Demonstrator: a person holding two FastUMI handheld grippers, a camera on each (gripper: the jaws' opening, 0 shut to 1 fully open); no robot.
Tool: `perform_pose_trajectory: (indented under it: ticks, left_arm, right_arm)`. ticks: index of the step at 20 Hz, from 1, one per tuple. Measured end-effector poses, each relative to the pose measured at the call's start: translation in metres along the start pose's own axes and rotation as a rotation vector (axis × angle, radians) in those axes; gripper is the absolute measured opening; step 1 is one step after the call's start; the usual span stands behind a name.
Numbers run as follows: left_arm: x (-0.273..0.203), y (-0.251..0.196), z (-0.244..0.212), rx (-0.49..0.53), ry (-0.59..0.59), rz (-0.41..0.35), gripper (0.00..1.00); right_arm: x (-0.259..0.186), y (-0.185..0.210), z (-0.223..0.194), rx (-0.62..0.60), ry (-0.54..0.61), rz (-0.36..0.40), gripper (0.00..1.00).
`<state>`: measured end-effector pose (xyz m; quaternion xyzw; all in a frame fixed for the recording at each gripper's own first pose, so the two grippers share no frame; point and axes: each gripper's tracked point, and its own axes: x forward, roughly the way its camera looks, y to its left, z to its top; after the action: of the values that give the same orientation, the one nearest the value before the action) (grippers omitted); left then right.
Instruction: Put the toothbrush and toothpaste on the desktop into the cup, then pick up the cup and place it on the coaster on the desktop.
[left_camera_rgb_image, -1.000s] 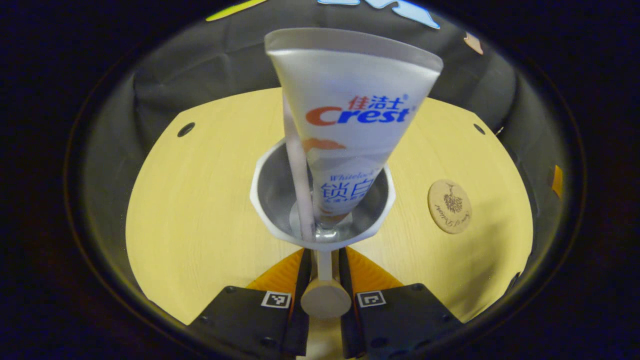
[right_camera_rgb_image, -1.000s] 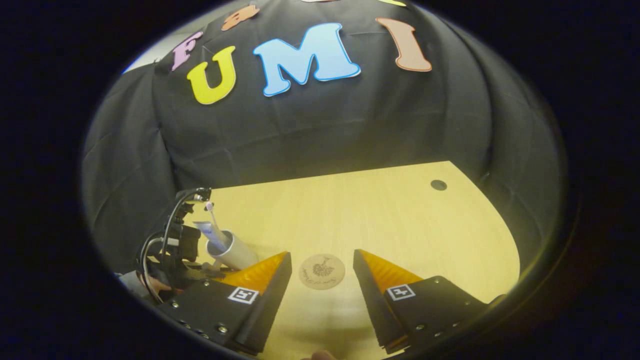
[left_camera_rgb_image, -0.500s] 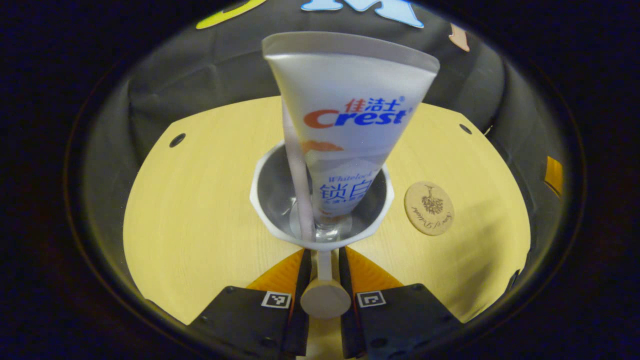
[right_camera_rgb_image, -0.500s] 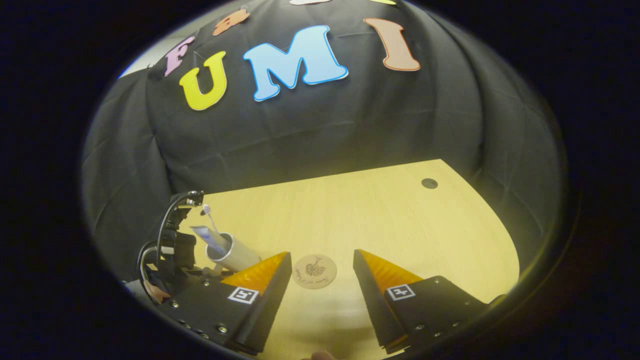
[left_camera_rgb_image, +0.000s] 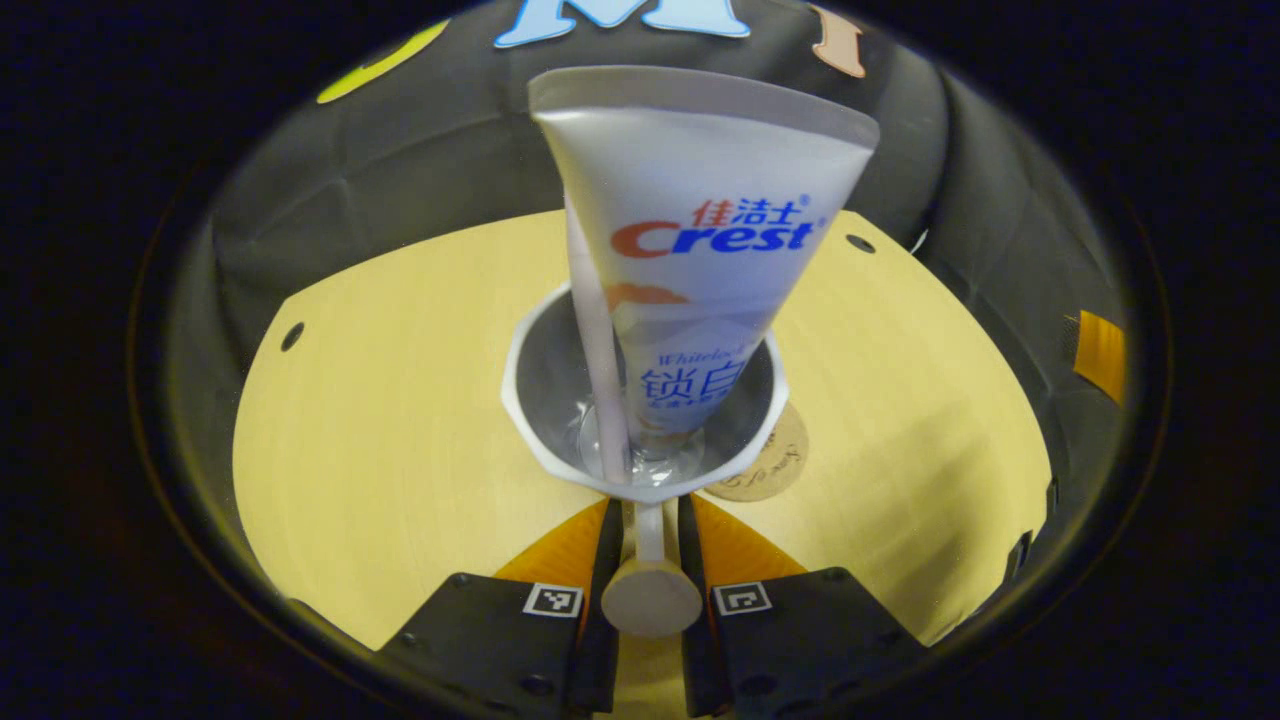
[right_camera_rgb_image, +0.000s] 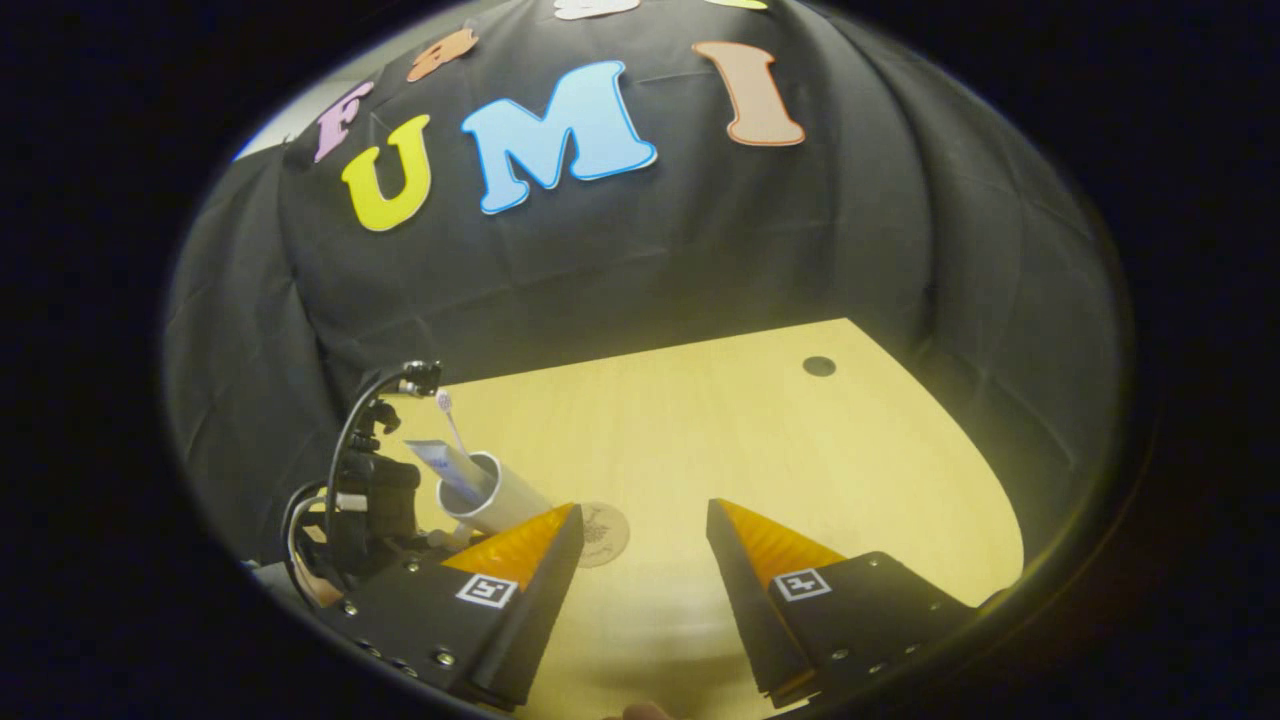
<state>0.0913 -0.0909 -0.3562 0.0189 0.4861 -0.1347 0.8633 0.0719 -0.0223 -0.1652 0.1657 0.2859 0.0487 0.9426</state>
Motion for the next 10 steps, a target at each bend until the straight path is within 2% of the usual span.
perform_pose_trajectory:
  ticks: [5, 6, 7, 10]
  left_arm:
    - [0.014, -0.033, 0.004, 0.023, 0.015, -0.01, 0.33]
    - [0.017, -0.037, 0.003, 0.023, 0.019, -0.011, 0.33]
    - [0.02, -0.041, 0.002, 0.021, 0.024, -0.012, 0.33]
    - [0.024, -0.051, 0.003, 0.021, 0.025, -0.003, 0.33]
  right_arm:
    - [-0.007, -0.033, -0.002, 0.028, 0.003, -0.026, 0.78]
    - [-0.007, -0.037, -0.001, 0.038, 0.003, -0.026, 0.75]
    - [-0.007, -0.041, -0.001, 0.045, 0.004, -0.026, 0.77]
    - [-0.007, -0.05, -0.003, 0.042, 0.009, -0.027, 0.78]
